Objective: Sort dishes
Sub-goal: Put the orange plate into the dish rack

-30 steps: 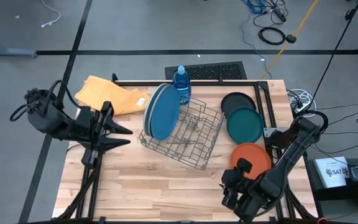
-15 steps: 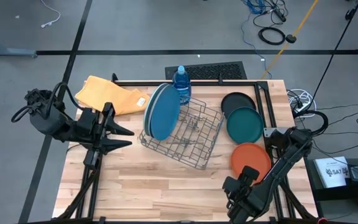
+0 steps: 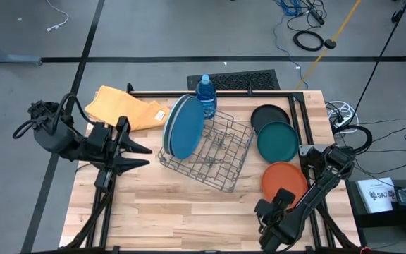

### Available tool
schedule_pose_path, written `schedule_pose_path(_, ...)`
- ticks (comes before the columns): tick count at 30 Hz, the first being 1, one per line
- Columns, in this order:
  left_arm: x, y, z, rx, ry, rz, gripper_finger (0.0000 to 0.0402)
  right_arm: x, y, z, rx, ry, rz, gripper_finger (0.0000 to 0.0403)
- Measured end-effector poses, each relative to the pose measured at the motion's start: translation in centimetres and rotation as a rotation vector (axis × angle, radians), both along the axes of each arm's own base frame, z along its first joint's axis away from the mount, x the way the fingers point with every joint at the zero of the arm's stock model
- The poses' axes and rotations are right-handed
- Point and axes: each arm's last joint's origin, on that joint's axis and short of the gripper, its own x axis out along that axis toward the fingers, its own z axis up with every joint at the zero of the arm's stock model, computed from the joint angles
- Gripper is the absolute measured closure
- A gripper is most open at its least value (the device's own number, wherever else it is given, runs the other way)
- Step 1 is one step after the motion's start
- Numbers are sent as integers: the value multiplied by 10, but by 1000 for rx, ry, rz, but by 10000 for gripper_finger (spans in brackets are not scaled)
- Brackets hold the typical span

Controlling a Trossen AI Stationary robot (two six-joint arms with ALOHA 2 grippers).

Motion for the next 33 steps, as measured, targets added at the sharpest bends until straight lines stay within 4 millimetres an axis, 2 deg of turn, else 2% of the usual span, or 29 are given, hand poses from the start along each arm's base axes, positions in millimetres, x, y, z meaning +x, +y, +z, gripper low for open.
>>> schedule_pose_path(5,0,0,0,1,0,0,278,-6,-6,-6,10,46,33,196)
schedule_pose_path(8,0,0,0,7,-1,0,278,-8,-7,-17,60,32,33,196)
schedule_pose_path(15,0,0,0,8,-1,0,278,-19,-20,-44,37,75,6,200)
schedule_pose_path(18,0,0,0,7,0,0,278,-20,-23,-56,107,79,30,226)
schedule_pose_path(21,0,0,0,7,1,0,278,-22,-24,-65,142,62,35,272)
schedule_pose_path(27,0,0,-1,11,5,0,278,-20,-22,-65,162,41,66,382)
schedule_pose_path(33,0,1,-2,22,19,19,278,-10,-11,-51,175,8,99,393)
